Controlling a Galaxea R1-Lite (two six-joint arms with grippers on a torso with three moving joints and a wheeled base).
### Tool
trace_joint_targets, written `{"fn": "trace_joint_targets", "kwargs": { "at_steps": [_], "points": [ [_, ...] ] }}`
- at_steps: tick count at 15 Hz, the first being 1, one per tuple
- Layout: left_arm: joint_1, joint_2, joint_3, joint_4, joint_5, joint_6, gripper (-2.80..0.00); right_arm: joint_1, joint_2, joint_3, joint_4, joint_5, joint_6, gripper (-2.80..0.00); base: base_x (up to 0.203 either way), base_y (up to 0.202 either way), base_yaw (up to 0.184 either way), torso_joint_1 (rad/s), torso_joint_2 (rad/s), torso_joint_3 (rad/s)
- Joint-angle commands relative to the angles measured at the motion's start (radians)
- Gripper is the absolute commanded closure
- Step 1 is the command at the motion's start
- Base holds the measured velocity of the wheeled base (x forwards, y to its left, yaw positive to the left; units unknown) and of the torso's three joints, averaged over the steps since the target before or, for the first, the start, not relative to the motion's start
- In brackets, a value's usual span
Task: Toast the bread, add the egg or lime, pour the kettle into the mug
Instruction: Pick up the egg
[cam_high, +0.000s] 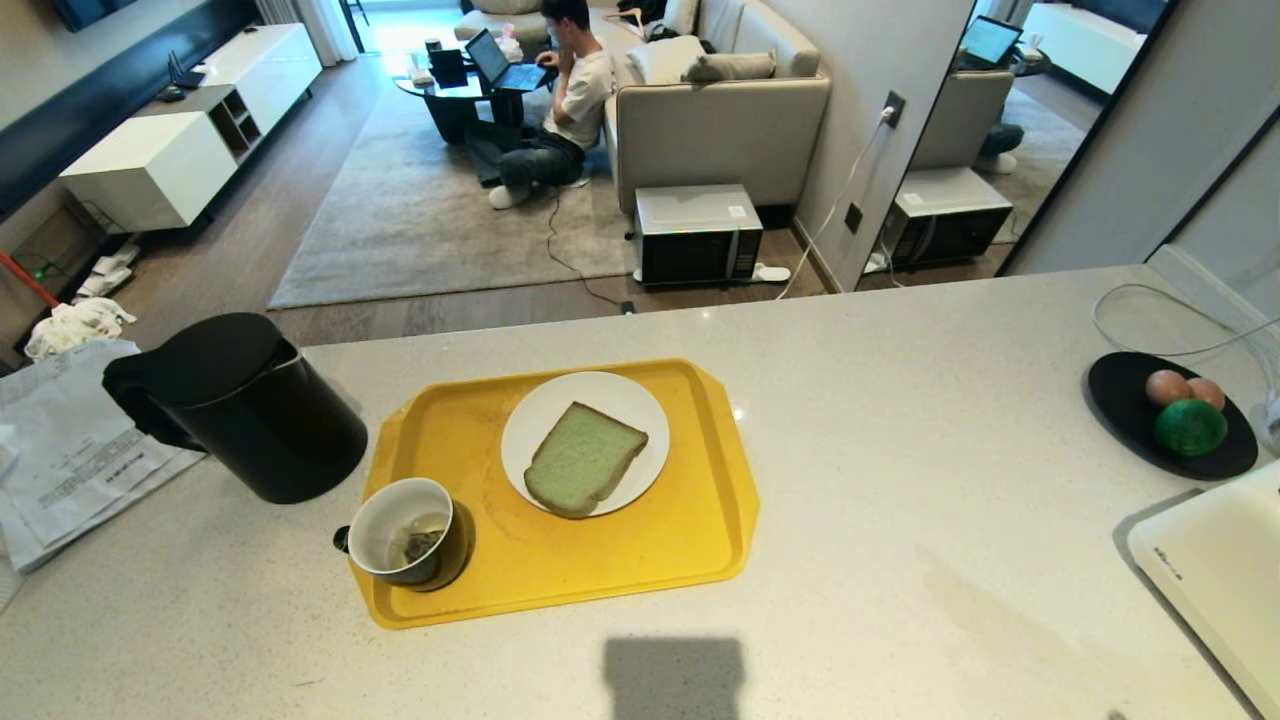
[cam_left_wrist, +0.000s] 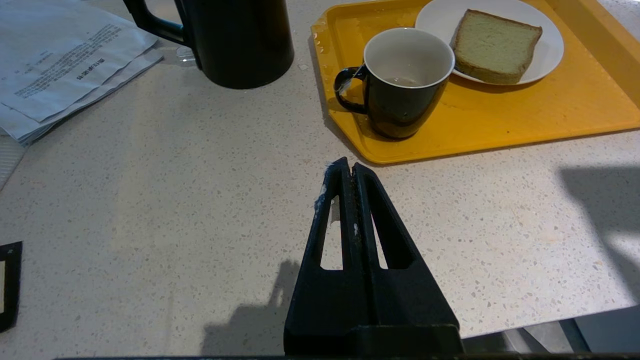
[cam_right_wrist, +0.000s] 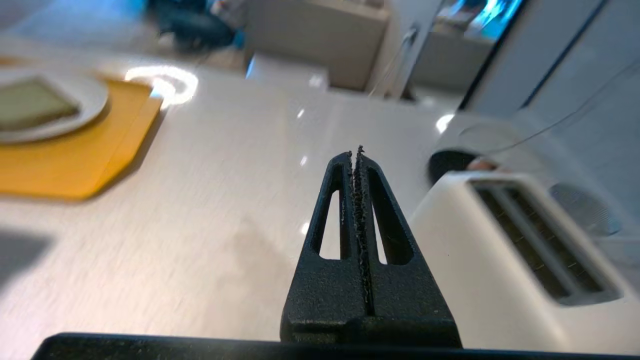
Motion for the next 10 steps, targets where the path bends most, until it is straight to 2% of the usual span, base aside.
{"fn": "trace_joint_targets", "kwargs": {
  "at_steps": [1, 3, 6, 10],
  "points": [
    [0.0, 0.0, 0.0, 0.0, 0.0, 0.0, 0.0, 0.0, 0.003, 0.007, 0.125, 0.018, -0.015, 0.0, 0.0, 0.0, 0.0, 0.0, 0.0, 0.0],
    [0.0, 0.0, 0.0, 0.0, 0.0, 0.0, 0.0, 0.0, 0.003, 0.007, 0.221, 0.017, -0.02, 0.0, 0.0, 0.0, 0.0, 0.0, 0.0, 0.0],
    [0.0, 0.0, 0.0, 0.0, 0.0, -0.001, 0.0, 0.0, 0.003, 0.007, 0.223, 0.017, -0.041, 0.0, 0.0, 0.0, 0.0, 0.0, 0.0, 0.0],
    [0.0, 0.0, 0.0, 0.0, 0.0, 0.0, 0.0, 0.0, 0.003, 0.007, 0.224, 0.018, -0.02, 0.0, 0.0, 0.0, 0.0, 0.0, 0.0, 0.0]
  ]
}}
